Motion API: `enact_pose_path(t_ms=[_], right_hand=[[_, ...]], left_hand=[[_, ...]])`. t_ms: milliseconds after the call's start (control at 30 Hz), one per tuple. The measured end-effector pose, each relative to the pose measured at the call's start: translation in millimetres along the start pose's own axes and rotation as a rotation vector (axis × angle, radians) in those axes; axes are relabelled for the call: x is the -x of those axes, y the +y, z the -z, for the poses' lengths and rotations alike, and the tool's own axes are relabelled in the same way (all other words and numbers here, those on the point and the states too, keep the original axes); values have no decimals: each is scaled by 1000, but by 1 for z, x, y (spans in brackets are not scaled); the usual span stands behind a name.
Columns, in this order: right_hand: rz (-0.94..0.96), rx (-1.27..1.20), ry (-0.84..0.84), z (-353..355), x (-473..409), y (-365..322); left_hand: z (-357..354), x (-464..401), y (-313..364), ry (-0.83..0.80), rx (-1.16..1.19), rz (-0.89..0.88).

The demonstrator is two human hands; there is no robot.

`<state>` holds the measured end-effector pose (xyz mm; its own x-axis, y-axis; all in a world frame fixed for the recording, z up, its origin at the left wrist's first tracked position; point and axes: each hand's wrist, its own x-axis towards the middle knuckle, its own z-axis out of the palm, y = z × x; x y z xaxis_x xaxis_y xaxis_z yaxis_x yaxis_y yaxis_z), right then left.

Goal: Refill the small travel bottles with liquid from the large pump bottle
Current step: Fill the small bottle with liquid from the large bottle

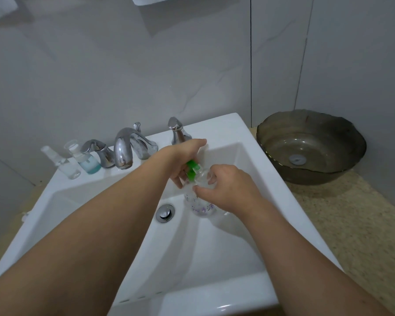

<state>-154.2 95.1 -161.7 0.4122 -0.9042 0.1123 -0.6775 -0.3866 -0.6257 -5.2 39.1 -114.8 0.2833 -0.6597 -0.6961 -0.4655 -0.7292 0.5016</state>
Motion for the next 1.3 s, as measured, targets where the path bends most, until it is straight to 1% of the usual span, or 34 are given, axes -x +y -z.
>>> enact_pose_path(t_ms=[67, 233, 400, 500, 600, 700, 800, 933, 1000, 1167, 1233, 1300], right_hand=[[3, 3, -8, 0, 0, 0], [3, -12, -24, 0, 0, -1], [-16, -14, -53, 1, 2, -1], [-39, 39, -88, 2, 2, -2], [-45, 31, -95, 1, 1, -3], [-49, 28, -99, 0, 0, -3], [-53, 30, -89, -1, 0, -1], [-55, 34, -89, -2, 0, -1], [-50, 25, -74, -2, -1, 0], [-18, -23, -37, -3, -1, 3], [-16, -40, -49, -2, 0, 5], [-17, -42, -67, -2, -1, 5]], left_hand=[[-1, -3, -1, 10, -17, -2], [-10, -3, -1, 132, -69, -67], [-17, 4, -3, 194, -44, -115], [-23, 4, -5, 269, -22, -162], [-24, 0, -10, 305, 8, -225], [-24, -3, -11, 325, -2, -203], [-25, -4, -10, 323, -18, -189], [-24, -2, -8, 276, -1, -164], [-20, -1, -6, 232, -7, -145], [-6, 1, -4, 62, 39, -36], [-6, -2, -2, 58, 36, -24], [-7, -4, -2, 92, 22, -34]])
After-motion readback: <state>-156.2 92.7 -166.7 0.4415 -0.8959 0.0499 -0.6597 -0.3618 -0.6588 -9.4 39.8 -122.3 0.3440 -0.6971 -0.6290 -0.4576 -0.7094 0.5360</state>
